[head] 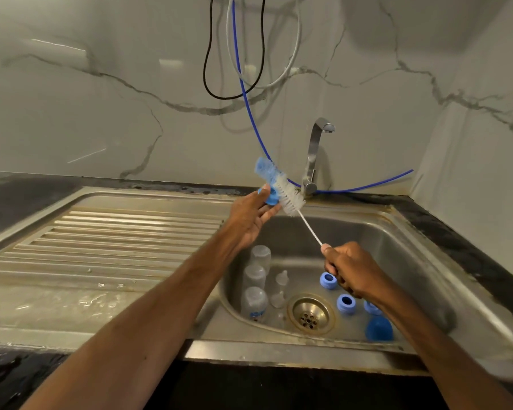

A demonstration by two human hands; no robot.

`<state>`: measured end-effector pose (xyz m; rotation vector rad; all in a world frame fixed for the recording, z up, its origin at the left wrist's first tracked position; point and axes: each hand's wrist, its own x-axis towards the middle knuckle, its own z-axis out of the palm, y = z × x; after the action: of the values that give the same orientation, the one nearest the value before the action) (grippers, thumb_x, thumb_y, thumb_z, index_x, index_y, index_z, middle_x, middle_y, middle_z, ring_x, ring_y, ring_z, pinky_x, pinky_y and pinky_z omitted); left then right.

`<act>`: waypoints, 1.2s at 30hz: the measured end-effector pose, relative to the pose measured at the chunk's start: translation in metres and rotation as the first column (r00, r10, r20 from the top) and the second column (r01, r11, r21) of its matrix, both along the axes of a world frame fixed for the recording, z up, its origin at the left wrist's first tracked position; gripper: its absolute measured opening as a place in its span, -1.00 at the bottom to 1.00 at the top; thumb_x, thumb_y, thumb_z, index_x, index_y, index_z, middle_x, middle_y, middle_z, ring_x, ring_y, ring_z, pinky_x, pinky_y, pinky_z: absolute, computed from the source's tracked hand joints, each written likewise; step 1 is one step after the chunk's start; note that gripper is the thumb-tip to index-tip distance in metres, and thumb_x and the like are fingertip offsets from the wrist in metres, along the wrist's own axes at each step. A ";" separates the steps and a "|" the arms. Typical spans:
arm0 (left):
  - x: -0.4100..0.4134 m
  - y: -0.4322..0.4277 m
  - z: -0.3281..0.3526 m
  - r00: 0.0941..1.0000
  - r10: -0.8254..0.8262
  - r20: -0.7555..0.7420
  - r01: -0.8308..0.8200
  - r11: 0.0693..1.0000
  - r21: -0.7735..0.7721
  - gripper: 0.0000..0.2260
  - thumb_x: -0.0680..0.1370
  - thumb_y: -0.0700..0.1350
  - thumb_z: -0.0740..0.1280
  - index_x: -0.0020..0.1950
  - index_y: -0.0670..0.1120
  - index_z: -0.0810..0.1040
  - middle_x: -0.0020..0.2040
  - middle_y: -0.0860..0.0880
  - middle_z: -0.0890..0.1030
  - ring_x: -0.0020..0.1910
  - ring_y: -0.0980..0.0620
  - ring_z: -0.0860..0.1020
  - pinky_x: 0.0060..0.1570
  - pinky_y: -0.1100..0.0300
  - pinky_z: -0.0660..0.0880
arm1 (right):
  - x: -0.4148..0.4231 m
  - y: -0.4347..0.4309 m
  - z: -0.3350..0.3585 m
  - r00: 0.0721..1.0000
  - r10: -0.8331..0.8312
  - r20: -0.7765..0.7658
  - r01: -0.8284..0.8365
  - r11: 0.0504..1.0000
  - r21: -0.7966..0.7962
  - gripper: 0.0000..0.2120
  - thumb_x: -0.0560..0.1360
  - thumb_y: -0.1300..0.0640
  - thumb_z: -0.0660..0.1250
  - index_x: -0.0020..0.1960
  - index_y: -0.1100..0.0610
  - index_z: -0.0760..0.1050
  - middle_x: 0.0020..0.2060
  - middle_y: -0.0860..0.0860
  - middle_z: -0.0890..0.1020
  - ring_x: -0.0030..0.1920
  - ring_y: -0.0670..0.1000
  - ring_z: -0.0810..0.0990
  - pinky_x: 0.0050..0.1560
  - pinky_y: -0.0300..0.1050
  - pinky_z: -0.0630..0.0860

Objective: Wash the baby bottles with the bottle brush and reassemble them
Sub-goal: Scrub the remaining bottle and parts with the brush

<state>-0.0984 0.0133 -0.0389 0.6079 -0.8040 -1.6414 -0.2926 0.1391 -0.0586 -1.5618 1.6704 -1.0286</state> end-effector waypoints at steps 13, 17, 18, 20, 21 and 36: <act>-0.019 0.019 -0.006 0.956 -0.163 0.244 0.184 0.981 -0.064 -0.72 0.69 -0.17 0.26 0.36 -0.27 0.49 0.26 -0.28 0.63 0.21 -0.17 0.66 0.17 0.03 0.63 | 0.002 -0.011 0.002 0.998 -0.057 -0.011 0.056 0.996 -0.069 -0.45 0.70 0.00 0.17 -0.44 0.16 0.39 -0.62 0.02 0.32 -0.65 -0.10 0.25 -0.61 -0.30 0.19; -0.013 0.005 0.006 0.995 0.037 0.098 -0.037 0.999 -0.001 -0.73 0.68 -0.19 0.27 0.34 -0.28 0.50 0.25 -0.29 0.62 0.15 -0.19 0.67 -0.05 0.12 0.68 | 0.003 -0.004 -0.005 0.999 0.018 -0.029 -0.019 0.999 -0.036 -0.45 0.69 0.00 0.17 -0.45 0.16 0.37 -0.60 0.06 0.33 -0.63 -0.07 0.24 -0.57 -0.25 0.21; -0.008 0.001 0.002 0.993 0.058 0.101 -0.060 0.998 0.019 -0.72 0.69 -0.19 0.27 0.35 -0.28 0.49 0.25 -0.28 0.63 0.14 -0.17 0.68 -0.04 0.11 0.68 | 0.001 -0.002 -0.007 0.996 0.032 -0.079 -0.034 0.999 -0.031 -0.45 0.69 0.01 0.17 -0.46 0.16 0.38 -0.60 0.06 0.35 -0.63 -0.08 0.26 -0.53 -0.23 0.24; -0.009 0.010 -0.006 0.989 -0.038 0.146 0.035 0.999 0.024 -0.72 0.70 -0.18 0.24 0.38 -0.26 0.47 0.24 -0.26 0.63 0.17 -0.16 0.67 0.11 0.05 0.65 | 0.000 -0.004 -0.004 0.991 0.000 -0.131 -0.008 0.998 -0.064 -0.44 0.69 0.02 0.17 -0.47 0.15 0.40 -0.62 0.01 0.38 -0.64 -0.12 0.30 -0.46 -0.20 0.29; -0.013 0.019 -0.004 0.978 -0.120 0.170 0.119 0.993 0.018 -0.74 0.70 -0.19 0.23 0.36 -0.26 0.48 0.25 -0.27 0.64 0.20 -0.16 0.66 0.16 0.05 0.64 | 0.000 -0.007 0.000 0.992 -0.036 -0.122 0.025 0.996 -0.088 -0.44 0.69 0.01 0.18 -0.47 0.14 0.41 -0.64 -0.03 0.38 -0.64 -0.14 0.30 -0.43 -0.18 0.29; -0.001 0.002 -0.005 0.996 0.078 0.044 -0.084 0.983 0.160 -0.78 0.61 -0.12 0.41 0.19 -0.21 0.58 0.18 -0.24 0.66 0.10 -0.14 0.69 -0.12 0.14 0.68 | 0.005 0.001 0.000 0.998 0.006 0.058 -0.008 1.000 0.030 -0.46 0.70 -0.02 0.16 -0.43 0.15 0.37 -0.59 0.04 0.28 -0.64 -0.09 0.17 -0.61 -0.31 0.12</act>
<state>-0.0996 0.0153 -0.0436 0.7784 -0.6682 -1.6344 -0.2871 0.1396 -0.0582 -1.5033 1.6325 -1.0312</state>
